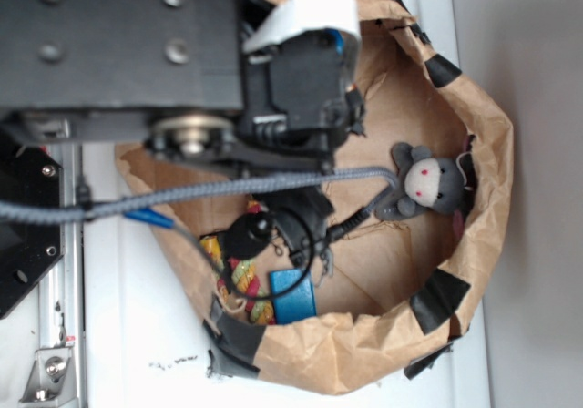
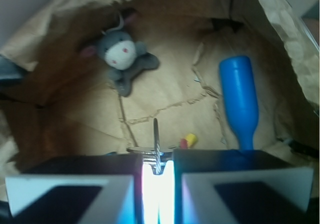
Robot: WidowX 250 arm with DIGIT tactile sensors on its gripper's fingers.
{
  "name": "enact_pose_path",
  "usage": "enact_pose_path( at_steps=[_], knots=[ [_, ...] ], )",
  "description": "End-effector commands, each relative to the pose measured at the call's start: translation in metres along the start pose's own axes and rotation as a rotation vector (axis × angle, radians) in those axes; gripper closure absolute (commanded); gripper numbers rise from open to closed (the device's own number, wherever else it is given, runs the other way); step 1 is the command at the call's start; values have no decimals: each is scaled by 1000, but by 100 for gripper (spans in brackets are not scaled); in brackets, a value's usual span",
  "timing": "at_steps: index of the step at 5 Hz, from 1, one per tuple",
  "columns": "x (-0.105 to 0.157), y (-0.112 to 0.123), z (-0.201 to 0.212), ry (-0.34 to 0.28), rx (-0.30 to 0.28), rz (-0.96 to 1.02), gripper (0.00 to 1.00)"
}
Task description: Grab the silver keys.
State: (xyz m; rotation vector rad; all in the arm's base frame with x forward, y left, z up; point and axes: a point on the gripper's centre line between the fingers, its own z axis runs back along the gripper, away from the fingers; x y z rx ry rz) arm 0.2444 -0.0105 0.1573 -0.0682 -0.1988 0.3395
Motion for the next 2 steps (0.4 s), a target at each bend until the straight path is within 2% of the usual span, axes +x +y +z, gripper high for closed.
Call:
enact_pose_path(
  at_steps=[1,2],
  knots=[
    [21,2,16,-101,26,4,100],
    [24,-2,2,-109,45,-14,100]
  ],
)
